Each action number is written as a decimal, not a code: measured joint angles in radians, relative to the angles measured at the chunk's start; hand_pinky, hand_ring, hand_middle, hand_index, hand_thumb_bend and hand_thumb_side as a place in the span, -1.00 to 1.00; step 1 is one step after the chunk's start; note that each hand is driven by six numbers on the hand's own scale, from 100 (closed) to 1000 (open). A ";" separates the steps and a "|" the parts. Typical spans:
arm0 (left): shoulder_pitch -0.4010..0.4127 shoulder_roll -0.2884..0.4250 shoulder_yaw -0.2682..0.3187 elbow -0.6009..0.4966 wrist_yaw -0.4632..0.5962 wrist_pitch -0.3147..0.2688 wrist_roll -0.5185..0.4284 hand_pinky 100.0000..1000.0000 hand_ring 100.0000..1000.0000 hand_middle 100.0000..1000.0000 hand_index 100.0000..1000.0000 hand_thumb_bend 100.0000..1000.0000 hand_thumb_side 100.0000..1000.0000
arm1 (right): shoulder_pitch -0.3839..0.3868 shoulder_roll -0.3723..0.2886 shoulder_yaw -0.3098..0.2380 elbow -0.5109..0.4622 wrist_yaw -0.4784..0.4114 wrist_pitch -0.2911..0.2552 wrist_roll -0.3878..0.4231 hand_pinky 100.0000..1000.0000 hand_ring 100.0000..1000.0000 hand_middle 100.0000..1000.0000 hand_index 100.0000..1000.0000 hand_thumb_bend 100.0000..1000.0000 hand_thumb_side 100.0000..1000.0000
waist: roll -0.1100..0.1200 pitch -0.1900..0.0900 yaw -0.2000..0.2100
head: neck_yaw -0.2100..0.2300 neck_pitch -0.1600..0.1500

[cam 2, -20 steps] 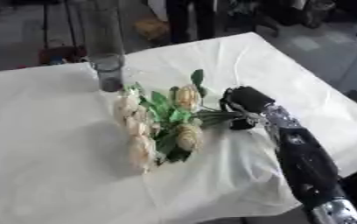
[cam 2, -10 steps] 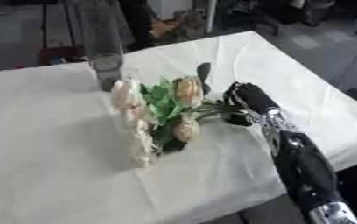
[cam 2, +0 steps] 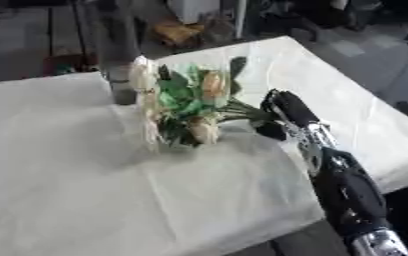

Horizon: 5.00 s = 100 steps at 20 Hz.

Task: Arrange flowers into the vase.

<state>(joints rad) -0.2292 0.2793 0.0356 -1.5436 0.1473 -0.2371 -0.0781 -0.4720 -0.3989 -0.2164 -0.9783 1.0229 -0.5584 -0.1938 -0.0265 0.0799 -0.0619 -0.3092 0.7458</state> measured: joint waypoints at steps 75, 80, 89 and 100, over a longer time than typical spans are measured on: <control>-0.037 -0.044 -0.044 0.006 0.018 0.011 -0.050 0.09 0.24 0.42 0.58 0.49 0.57 | -0.720 0.144 -0.166 -0.079 -0.722 0.411 0.107 -1.00 -1.00 -1.00 -1.00 -1.00 0.07 | 0.008 -0.011 0.286 | -0.094 -0.071; -0.039 -0.051 -0.046 0.006 0.019 0.011 -0.055 0.09 0.24 0.42 0.58 0.49 0.57 | -0.720 0.152 -0.172 -0.084 -0.727 0.409 0.108 -1.00 -1.00 -1.00 -1.00 -1.00 0.08 | 0.009 -0.005 0.309 | -0.102 -0.077; -0.054 -0.056 -0.050 0.005 0.020 0.012 -0.058 0.09 0.24 0.42 0.58 0.49 0.58 | -0.702 0.158 -0.183 -0.087 -0.716 0.398 0.129 -1.00 -1.00 -1.00 -1.00 -1.00 0.13 | 0.023 0.018 0.376 | -0.123 -0.101; -0.063 -0.059 -0.050 0.000 0.023 0.012 -0.058 0.09 0.25 0.42 0.58 0.48 0.59 | -0.680 0.158 -0.203 -0.095 -0.676 0.397 0.146 -1.00 -1.00 -1.00 -1.00 -1.00 0.17 | 0.032 0.043 0.395 | -0.143 -0.124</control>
<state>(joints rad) -0.2927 0.2203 -0.0142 -1.5432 0.1707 -0.2250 -0.1364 -1.1522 -0.2408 -0.4195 -1.0731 0.3466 -0.1616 -0.0476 0.0059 0.1231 0.3334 -0.4518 0.6215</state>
